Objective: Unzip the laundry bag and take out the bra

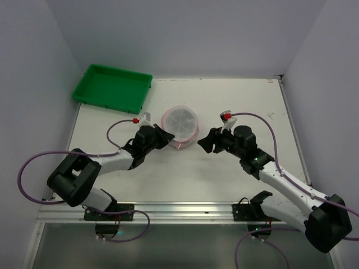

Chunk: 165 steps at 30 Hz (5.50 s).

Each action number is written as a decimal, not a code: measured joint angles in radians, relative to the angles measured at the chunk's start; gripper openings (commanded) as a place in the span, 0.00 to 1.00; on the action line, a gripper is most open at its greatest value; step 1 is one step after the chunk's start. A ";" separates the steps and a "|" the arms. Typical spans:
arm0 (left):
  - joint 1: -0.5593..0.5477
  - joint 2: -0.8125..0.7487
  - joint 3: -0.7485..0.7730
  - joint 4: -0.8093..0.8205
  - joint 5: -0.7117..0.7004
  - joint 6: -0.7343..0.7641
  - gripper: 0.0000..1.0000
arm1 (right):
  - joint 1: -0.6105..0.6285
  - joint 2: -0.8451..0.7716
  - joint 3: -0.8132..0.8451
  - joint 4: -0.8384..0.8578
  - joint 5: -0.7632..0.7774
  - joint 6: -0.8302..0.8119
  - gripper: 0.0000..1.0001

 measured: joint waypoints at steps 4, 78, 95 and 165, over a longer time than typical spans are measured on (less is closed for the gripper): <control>0.000 -0.019 0.020 -0.054 -0.010 0.037 0.00 | 0.031 0.000 0.006 -0.026 0.018 -0.047 0.55; 0.026 -0.152 0.400 -0.771 0.114 0.040 0.00 | 0.341 0.471 0.181 0.249 0.386 -0.261 0.49; 0.040 -0.149 0.338 -0.674 0.142 0.011 0.00 | 0.294 0.207 0.161 0.039 0.318 0.022 0.50; 0.048 -0.146 0.324 -0.639 0.179 0.010 0.00 | 0.163 0.314 0.018 0.311 0.093 0.130 0.00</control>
